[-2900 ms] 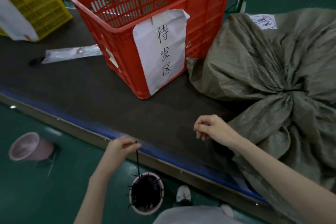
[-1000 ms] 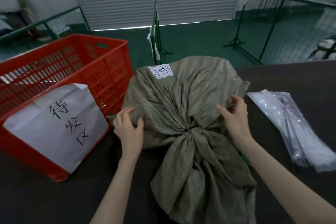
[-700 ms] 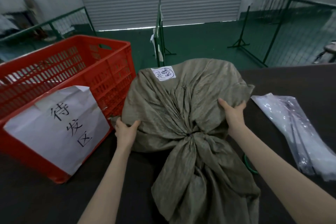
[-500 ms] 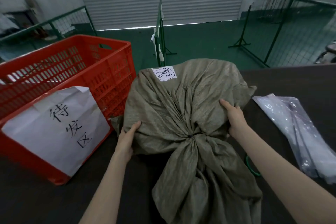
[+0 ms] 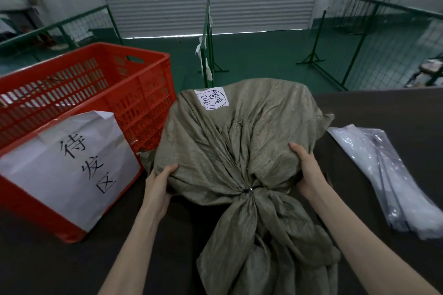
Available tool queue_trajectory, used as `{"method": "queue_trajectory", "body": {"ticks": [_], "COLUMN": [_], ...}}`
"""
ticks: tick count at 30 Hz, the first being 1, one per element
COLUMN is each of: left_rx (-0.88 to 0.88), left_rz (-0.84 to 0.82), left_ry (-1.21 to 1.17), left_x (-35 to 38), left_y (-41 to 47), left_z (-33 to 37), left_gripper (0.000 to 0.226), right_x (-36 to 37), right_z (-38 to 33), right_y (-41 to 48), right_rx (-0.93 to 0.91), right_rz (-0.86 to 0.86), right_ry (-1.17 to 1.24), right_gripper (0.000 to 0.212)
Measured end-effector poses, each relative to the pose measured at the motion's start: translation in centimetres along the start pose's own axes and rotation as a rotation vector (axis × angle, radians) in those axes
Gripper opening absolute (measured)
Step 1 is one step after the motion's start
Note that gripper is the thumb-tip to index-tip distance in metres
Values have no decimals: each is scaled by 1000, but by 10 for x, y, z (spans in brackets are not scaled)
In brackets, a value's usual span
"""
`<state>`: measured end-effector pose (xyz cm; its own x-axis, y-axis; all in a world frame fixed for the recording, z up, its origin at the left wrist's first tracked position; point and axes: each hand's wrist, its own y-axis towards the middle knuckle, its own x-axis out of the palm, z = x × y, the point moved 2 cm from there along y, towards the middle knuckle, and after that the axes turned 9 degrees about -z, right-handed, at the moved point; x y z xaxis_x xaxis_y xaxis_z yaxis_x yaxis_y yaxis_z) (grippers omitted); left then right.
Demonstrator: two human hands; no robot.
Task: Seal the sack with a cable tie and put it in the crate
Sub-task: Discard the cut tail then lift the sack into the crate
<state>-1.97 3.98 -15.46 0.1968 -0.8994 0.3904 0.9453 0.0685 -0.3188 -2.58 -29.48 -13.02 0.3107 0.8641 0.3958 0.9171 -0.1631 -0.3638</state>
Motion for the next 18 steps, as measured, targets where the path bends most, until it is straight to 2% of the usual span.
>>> {"method": "queue_trajectory", "body": {"ticks": [9,12,18], "left_rx": [138,193,326], "left_rz": [-13,-26,-59], "left_ry": [11,-4,-22], "left_x": [11,16,26], "left_y": [-26,-36,-48], "left_z": [20,26,49], "left_gripper": [42,29,28], "right_x": [-13,-12,6], "right_z": [2,-2,-27], "right_y": [-17,-24,-40], "right_rx": [-97,-118,-263], "right_rz": [-28,-72,-113], "right_ry": [44,69,121], "right_gripper": [67,64,60]}}
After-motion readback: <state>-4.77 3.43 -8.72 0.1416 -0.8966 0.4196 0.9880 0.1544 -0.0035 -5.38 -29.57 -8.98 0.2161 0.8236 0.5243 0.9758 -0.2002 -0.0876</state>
